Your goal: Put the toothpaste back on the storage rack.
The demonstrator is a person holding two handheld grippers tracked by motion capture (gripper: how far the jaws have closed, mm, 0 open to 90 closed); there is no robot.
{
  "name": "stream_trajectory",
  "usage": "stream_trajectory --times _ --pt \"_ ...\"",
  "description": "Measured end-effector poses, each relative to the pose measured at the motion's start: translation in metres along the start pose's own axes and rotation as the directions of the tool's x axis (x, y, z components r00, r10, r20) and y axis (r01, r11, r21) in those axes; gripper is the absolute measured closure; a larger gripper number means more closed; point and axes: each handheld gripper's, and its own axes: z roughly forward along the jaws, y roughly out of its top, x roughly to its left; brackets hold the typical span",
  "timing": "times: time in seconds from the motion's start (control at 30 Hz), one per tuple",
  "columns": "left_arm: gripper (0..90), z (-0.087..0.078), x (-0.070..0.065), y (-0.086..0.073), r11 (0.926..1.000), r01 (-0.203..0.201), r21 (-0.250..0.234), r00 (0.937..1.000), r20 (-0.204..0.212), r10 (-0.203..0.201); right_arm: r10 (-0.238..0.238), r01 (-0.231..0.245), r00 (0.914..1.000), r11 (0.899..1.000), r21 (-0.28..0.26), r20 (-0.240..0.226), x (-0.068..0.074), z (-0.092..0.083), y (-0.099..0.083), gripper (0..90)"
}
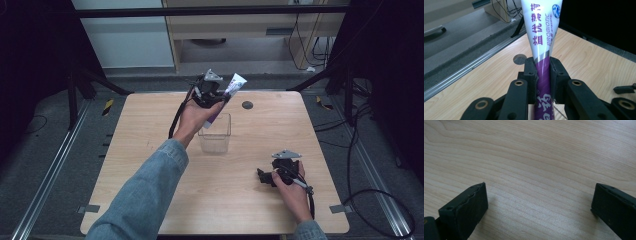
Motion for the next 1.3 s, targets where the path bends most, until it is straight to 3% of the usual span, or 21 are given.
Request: stream_trajectory --times 0.3,1.3 --pt "77.5 0.006 0.008 -0.010 0.9998 0.021 -0.002 0.9998 0.004 -0.021 -0.002 0.002 1.0000 1.000 0.000 0.001 0.000 0.000 0.000 0.8" --pt "77.8 0.005 0.005 -0.027 0.9999 -0.003 0.013 1.0000 -0.004 0.003 0.000 0.000 1.0000 1.000 0.000 0.000 0.000 0.000 0.000 0.8"
